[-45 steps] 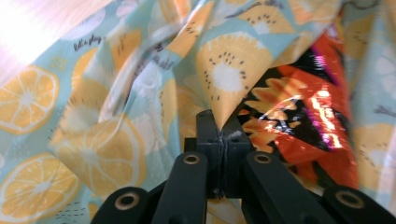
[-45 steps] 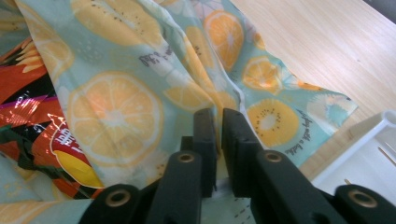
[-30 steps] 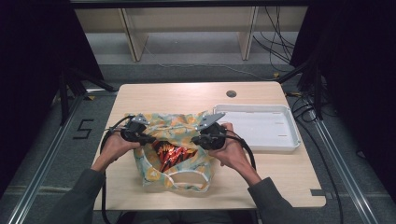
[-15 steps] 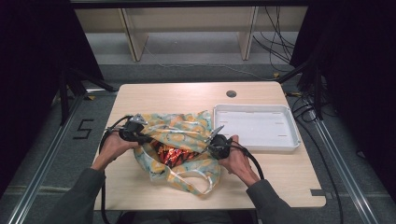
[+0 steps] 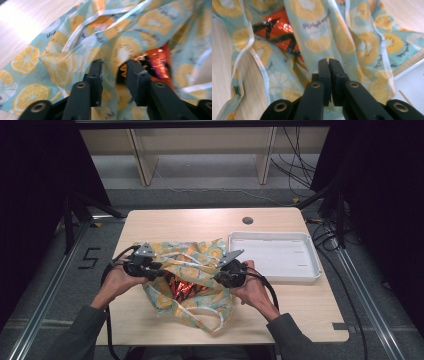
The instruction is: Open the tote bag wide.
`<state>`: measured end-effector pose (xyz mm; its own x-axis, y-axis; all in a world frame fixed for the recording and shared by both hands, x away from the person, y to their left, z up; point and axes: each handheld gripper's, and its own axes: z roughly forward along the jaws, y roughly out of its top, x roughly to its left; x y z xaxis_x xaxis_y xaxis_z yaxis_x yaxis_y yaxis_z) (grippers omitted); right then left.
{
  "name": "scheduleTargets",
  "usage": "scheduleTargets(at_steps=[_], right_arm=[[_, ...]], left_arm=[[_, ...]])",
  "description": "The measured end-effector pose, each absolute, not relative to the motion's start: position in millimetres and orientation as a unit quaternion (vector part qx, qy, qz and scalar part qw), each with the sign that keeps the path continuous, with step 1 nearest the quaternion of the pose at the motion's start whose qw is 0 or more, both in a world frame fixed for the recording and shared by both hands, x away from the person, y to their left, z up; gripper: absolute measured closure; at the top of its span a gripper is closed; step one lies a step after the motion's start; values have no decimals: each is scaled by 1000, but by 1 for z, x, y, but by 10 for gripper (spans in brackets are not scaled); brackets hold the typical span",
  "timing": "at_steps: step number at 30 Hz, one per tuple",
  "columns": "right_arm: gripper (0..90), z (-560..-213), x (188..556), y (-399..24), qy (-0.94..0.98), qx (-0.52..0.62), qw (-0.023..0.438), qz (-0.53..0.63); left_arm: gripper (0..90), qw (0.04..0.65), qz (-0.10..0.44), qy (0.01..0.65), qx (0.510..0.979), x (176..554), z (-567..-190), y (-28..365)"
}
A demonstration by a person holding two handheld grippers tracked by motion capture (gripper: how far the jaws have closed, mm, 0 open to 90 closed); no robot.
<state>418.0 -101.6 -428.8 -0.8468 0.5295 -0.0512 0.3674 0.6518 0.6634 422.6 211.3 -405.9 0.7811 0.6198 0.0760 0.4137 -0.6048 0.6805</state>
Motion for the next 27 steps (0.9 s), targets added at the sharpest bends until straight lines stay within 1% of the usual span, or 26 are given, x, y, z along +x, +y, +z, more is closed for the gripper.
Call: scheduleTargets(at_steps=[1,4,6,8,10,11,12,13,15,18,20,21,22,24,25,26,27], right_arm=[[863,-426,417,-102,901,250,119,335],[822,-424,416,-103,898,250,121,341],[808,-425,415,-102,898,252,115,342],[782,-428,416,-100,904,232,120,340],[760,-430,413,-98,906,245,104,330],[754,-431,413,-98,910,239,109,321],[753,-434,413,-96,909,239,106,325],[741,-435,412,-95,909,239,101,327],[709,-439,411,-93,913,233,94,322],[660,-445,409,-90,919,222,92,311],[651,-450,409,-87,925,215,98,298],[662,-452,408,-85,927,216,107,289],[708,-453,410,-84,931,198,122,281],[816,-453,406,-81,931,215,123,266],[869,-453,409,-81,935,198,130,264],[897,-453,410,-81,935,204,129,260],[900,-452,413,-82,934,200,134,264]], left_arm=[[594,335,159,295,881,418,-402,212],[566,346,170,292,875,403,-392,211],[568,352,184,280,874,395,-386,211],[594,351,191,274,875,387,-384,209],[597,348,184,269,879,380,-386,207],[601,347,175,267,882,376,-389,205],[602,340,179,265,884,373,-392,204],[605,341,161,270,886,369,-397,202],[608,340,146,274,888,364,-406,198],[588,330,133,284,890,361,-422,192],[564,317,122,289,895,362,-430,188],[556,311,121,295,895,362,-434,185],[548,301,116,291,901,362,-436,183],[532,293,110,289,905,362,-441,177],[526,289,105,297,904,362,-443,174],[522,287,109,300,903,362,-446,171],[513,286,113,306,901,362,-449,169]])
